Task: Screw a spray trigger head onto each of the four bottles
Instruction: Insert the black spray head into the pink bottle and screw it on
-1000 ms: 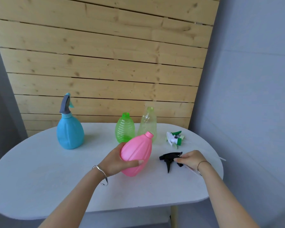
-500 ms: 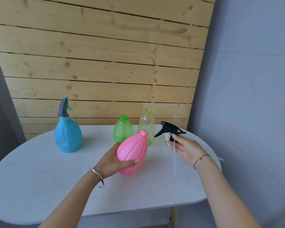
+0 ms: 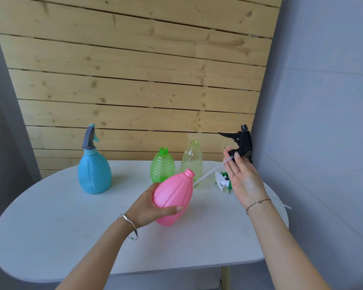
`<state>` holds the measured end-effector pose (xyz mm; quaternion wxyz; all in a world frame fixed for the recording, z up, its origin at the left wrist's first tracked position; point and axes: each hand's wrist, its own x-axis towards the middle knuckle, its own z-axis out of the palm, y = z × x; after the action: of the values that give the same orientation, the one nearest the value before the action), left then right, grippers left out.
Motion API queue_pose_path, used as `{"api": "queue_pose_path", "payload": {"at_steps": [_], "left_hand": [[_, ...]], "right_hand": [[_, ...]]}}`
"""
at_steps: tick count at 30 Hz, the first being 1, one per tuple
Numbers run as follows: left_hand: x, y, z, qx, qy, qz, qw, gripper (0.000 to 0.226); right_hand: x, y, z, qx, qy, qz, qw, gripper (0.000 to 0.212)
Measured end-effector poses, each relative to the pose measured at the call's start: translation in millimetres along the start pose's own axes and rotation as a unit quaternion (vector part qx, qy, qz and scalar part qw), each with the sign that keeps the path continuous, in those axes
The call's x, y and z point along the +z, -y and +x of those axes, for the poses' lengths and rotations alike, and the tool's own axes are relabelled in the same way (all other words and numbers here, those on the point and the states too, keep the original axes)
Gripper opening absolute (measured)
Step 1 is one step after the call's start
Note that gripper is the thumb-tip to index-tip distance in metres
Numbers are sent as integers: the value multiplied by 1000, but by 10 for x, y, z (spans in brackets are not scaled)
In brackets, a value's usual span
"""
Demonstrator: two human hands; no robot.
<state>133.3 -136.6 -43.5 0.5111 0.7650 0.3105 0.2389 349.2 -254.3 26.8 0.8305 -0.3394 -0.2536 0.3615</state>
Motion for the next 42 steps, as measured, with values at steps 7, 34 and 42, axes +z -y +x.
{"api": "queue_pose_path", "payload": {"at_steps": [7, 34, 42], "left_hand": [[-12, 6, -7, -2, -3, 6, 1000, 91], [74, -149, -45, 12, 24, -18, 999, 90], [59, -212, -70, -41, 48, -152, 986, 82]], "right_hand": [[23, 20, 0, -29, -20, 43, 998, 15], [222, -406, -175, 49, 59, -218, 973, 17], [197, -358, -147, 64, 110, -157, 979, 44]]}}
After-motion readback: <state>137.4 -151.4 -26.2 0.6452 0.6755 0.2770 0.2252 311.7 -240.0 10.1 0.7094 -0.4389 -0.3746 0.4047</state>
